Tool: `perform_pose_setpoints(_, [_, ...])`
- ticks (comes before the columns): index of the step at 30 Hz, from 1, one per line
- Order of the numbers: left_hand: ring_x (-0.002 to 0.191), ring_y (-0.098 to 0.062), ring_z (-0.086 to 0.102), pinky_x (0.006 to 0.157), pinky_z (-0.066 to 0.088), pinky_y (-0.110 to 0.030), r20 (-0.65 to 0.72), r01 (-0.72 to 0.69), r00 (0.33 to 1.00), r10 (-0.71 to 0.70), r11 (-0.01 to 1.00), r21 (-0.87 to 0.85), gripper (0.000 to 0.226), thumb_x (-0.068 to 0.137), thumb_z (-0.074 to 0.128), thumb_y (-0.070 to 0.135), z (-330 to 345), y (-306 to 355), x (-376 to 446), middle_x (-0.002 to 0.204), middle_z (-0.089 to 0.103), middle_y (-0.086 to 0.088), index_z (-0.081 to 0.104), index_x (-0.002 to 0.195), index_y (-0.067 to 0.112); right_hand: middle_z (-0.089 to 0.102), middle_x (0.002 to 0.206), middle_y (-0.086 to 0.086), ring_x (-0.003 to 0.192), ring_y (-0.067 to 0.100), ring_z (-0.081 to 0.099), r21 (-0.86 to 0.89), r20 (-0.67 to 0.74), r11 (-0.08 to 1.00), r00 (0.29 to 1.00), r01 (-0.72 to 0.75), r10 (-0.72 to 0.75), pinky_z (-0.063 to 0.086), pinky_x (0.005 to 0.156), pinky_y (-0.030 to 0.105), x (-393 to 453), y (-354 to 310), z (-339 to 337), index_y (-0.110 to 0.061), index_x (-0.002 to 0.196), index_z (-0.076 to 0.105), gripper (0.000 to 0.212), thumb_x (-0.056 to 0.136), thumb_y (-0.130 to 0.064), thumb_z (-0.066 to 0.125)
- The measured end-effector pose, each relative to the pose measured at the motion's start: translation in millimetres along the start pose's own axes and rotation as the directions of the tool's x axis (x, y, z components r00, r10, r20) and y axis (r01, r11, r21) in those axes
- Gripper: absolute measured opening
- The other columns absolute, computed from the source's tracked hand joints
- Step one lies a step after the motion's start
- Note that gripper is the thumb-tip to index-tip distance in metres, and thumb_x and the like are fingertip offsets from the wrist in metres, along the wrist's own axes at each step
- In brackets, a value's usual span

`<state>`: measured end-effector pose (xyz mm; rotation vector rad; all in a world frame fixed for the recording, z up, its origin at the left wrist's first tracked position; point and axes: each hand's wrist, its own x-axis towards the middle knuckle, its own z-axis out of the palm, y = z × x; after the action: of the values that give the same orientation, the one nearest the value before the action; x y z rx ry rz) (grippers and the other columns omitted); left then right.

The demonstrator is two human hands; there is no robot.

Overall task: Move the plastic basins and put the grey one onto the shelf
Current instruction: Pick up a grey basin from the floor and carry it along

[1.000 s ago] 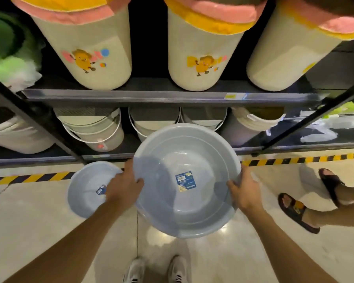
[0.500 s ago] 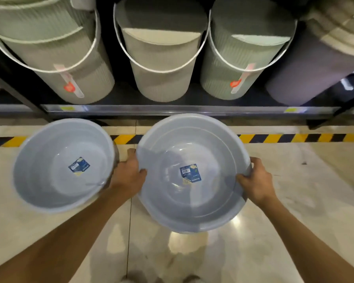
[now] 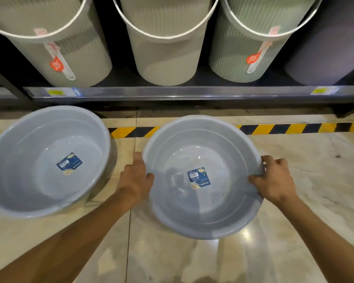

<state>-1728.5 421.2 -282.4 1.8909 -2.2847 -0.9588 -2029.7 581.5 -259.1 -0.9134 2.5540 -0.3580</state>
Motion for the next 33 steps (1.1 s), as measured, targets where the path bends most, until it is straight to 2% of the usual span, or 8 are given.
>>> perform_pose_setpoints(3, [0.079, -0.033, 0.055, 0.065, 0.045, -0.038, -0.033, -0.062, 0.998, 0.060, 0.995, -0.079, 0.039, 0.088, 0.059, 0.018, 5, -2, 4, 0.090, 0.055, -0.011, 0.038, 0.120, 0.014, 0.049, 0.123, 0.019, 0.100, 0.034, 0.049, 0.021, 0.023, 1.000, 1.000, -0.013, 0.013, 0.046, 0.079, 0.041, 2, 3, 8, -0.011, 0.133, 0.050, 0.062, 0.076, -0.017, 0.073])
perform_pose_setpoints(11, [0.087, -0.035, 0.062, 0.067, 0.051, -0.037, -0.003, -0.105, 0.994, 0.106, 0.982, -0.156, 0.050, 0.086, 0.062, 0.020, 2, -6, 6, 0.099, 0.059, -0.013, 0.038, 0.131, 0.019, 0.057, 0.101, 0.013, 0.083, 0.034, 0.053, 0.134, 0.041, 0.990, 0.999, -0.033, 0.028, 0.049, 0.068, 0.042, -1, 1, 15, -0.010, 0.130, 0.041, 0.053, 0.082, -0.010, 0.065])
perform_pose_setpoints(16, [0.082, -0.024, 0.061, 0.061, 0.044, -0.026, -0.097, -0.163, 0.985, 0.145, 0.960, -0.226, 0.050, 0.084, 0.065, 0.022, 5, -13, 5, 0.096, 0.062, -0.003, 0.046, 0.130, 0.022, 0.055, 0.097, 0.008, 0.081, 0.034, 0.056, 0.148, 0.010, 0.989, 1.000, -0.014, 0.013, 0.054, 0.067, 0.045, -5, -3, 16, -0.011, 0.130, 0.041, 0.053, 0.082, -0.012, 0.065])
perform_pose_setpoints(20, [0.093, -0.027, 0.063, 0.077, 0.055, -0.036, -0.096, -0.196, 0.980, 0.177, 0.947, -0.253, 0.054, 0.086, 0.065, 0.024, -1, -13, 5, 0.107, 0.064, -0.003, 0.045, 0.136, 0.024, 0.056, 0.094, 0.007, 0.080, 0.032, 0.055, 0.164, -0.020, 0.986, 1.000, 0.011, -0.007, 0.050, 0.067, 0.041, -3, -7, 10, -0.011, 0.130, 0.043, 0.054, 0.080, -0.011, 0.065])
perform_pose_setpoints(22, [0.090, -0.018, 0.062, 0.069, 0.050, -0.025, -0.108, -0.219, 0.974, 0.197, 0.939, -0.267, 0.053, 0.087, 0.066, 0.025, -7, -10, 7, 0.104, 0.062, 0.005, 0.045, 0.136, 0.027, 0.056, 0.094, 0.007, 0.078, 0.032, 0.055, 0.183, -0.041, 0.983, 0.999, 0.018, -0.011, 0.049, 0.065, 0.040, -2, -13, 4, -0.012, 0.130, 0.044, 0.055, 0.079, -0.010, 0.065])
perform_pose_setpoints(24, [0.086, -0.010, 0.059, 0.063, 0.044, -0.015, -0.118, -0.227, 0.972, 0.202, 0.934, -0.277, 0.052, 0.089, 0.066, 0.027, -17, -3, 8, 0.105, 0.060, 0.010, 0.045, 0.137, 0.031, 0.056, 0.094, 0.006, 0.075, 0.028, 0.053, 0.190, -0.077, 0.981, 0.997, 0.034, -0.020, 0.045, 0.064, 0.037, 1, -20, -6, -0.011, 0.130, 0.046, 0.055, 0.079, -0.011, 0.067])
perform_pose_setpoints(28, [0.079, -0.008, 0.059, 0.066, 0.050, -0.025, -0.166, -0.215, 0.971, 0.173, 0.934, -0.285, 0.051, 0.088, 0.068, 0.027, -55, 4, 12, 0.096, 0.060, 0.011, 0.048, 0.134, 0.029, 0.064, 0.106, 0.017, 0.080, 0.031, 0.052, 0.165, -0.145, 0.979, 0.985, 0.116, -0.092, 0.044, 0.068, 0.038, 6, -52, -32, -0.008, 0.130, 0.050, 0.056, 0.078, -0.011, 0.070])
perform_pose_setpoints(33, [0.093, -0.023, 0.059, 0.071, 0.046, -0.025, -0.300, -0.180, 0.950, 0.088, 0.940, -0.292, 0.045, 0.080, 0.071, 0.020, -129, -13, 8, 0.107, 0.066, -0.002, 0.059, 0.124, 0.021, 0.064, 0.112, 0.017, 0.092, 0.035, 0.055, 0.149, -0.175, 0.956, 0.958, 0.252, -0.225, 0.044, 0.073, 0.039, 4, -124, -63, -0.009, 0.125, 0.056, 0.052, 0.076, -0.014, 0.072])
